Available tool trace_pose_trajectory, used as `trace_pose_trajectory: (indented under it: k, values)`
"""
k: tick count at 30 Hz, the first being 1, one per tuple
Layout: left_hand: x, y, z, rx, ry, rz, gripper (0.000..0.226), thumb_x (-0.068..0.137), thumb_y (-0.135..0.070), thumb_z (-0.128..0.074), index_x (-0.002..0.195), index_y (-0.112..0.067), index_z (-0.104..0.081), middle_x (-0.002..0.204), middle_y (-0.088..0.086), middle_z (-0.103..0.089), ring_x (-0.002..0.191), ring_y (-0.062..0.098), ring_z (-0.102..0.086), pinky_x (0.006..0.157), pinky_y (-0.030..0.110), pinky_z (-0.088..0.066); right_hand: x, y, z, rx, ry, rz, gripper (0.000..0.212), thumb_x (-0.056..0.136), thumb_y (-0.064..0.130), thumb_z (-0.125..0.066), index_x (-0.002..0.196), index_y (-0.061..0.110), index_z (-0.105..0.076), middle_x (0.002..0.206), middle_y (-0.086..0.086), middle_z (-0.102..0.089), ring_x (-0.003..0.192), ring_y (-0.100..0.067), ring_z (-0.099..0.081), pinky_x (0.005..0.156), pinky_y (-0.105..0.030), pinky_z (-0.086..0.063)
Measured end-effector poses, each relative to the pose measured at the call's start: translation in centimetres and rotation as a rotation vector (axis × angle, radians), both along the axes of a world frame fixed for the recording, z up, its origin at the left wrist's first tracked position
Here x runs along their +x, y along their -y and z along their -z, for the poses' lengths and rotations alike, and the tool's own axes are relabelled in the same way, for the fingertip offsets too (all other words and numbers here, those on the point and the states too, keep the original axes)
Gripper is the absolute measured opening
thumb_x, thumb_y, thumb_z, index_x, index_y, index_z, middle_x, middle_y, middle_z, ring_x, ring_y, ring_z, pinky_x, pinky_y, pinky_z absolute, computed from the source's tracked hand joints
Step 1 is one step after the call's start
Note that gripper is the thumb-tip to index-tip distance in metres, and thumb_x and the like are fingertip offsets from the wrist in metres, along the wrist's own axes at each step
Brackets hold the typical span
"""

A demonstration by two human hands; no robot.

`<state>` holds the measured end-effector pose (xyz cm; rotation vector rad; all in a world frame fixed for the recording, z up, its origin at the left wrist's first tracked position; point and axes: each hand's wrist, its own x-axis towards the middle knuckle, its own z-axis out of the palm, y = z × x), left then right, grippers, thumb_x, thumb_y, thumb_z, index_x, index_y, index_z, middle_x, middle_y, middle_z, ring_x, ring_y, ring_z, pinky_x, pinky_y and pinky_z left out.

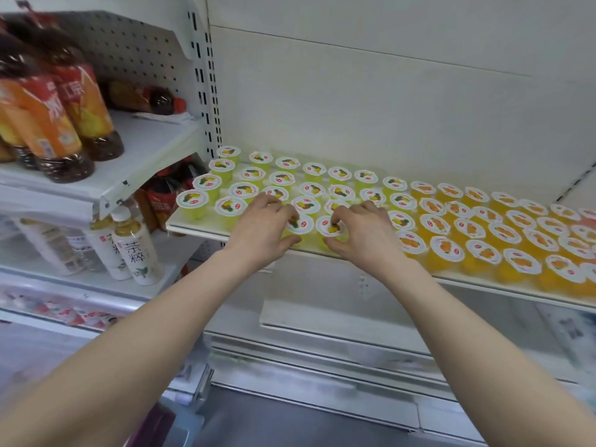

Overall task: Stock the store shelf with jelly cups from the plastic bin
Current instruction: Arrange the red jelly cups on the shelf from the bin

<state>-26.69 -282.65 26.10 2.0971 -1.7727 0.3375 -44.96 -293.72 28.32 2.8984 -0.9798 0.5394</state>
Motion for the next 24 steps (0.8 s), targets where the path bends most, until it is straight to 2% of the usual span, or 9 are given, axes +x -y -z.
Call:
trace_pose_trajectory:
  k: [8, 11, 13, 17, 21, 24]
  values:
    - [0.1, -0.3, 0.1, -0.015, -0.009, 0.028, 0.039, 0.079, -0.047, -0.071, 0.107, -0.020, -0.064, 0.104, 0.001, -0.070, 0.125, 0.027, -0.045, 0.101, 0.038, -0.037, -0.6, -0.6, -0.5, -0.032, -0.042, 0.030, 0.033, 0.076, 0.045, -0.069, 0.099, 0.022, -0.064, 0.095, -0.001, -0.068, 0.104, -0.028, -0.053, 0.091, -0.040, -0.037]
    - [0.3, -0.3, 0.2, -0.020, 0.029, 0.025, 0.040, 0.078, -0.052, -0.069, 0.103, -0.022, -0.065, 0.103, 0.002, -0.071, 0.122, 0.031, -0.048, 0.107, 0.046, -0.033, -0.6, -0.7, -0.8, -0.028, -0.069, 0.037, 0.034, 0.078, 0.047, -0.067, 0.103, 0.023, -0.062, 0.100, 0.000, -0.067, 0.108, -0.027, -0.051, 0.094, -0.041, -0.035]
    - [0.5, -0.2, 0.2, -0.062, 0.040, 0.026, 0.043, 0.079, -0.061, -0.060, 0.100, -0.023, -0.066, 0.103, 0.002, -0.070, 0.120, 0.032, -0.050, 0.108, 0.051, -0.033, -0.6, -0.5, -0.8, -0.024, -0.088, 0.043, 0.038, 0.078, 0.053, -0.065, 0.104, 0.026, -0.061, 0.103, 0.002, -0.066, 0.111, -0.025, -0.049, 0.095, -0.040, -0.034]
    - [1.2, 0.6, -0.6, -0.093, 0.035, 0.017, 0.059, 0.084, -0.071, -0.037, 0.105, -0.025, -0.068, 0.109, -0.001, -0.067, 0.120, 0.028, -0.050, 0.110, 0.048, -0.030, -0.2, 0.5, -1.1, -0.006, -0.004, 0.067, 0.048, 0.078, 0.068, -0.054, 0.102, 0.028, -0.066, 0.106, 0.004, -0.067, 0.112, -0.024, -0.050, 0.094, -0.040, -0.036]
    - [2.4, 2.8, -1.8, -0.085, 0.029, 0.020, 0.057, 0.088, -0.064, -0.036, 0.113, -0.024, -0.068, 0.113, 0.000, -0.068, 0.119, 0.027, -0.049, 0.108, 0.045, -0.032, 0.3, 3.1, -2.2, 0.003, 0.076, 0.107, 0.036, 0.089, 0.053, -0.058, 0.109, 0.025, -0.067, 0.106, 0.001, -0.069, 0.110, -0.025, -0.051, 0.090, -0.039, -0.038]
    - [3.1, 5.3, -3.2, 0.015, 0.024, 0.013, 0.047, 0.093, -0.055, -0.047, 0.125, -0.024, -0.062, 0.123, 0.002, -0.064, 0.125, 0.028, -0.043, 0.108, 0.040, -0.029, 1.3, 5.6, -3.0, 0.015, -0.023, 0.154, 0.034, 0.094, 0.043, -0.055, 0.122, 0.026, -0.063, 0.118, 0.000, -0.065, 0.117, -0.026, -0.047, 0.093, -0.039, -0.035]
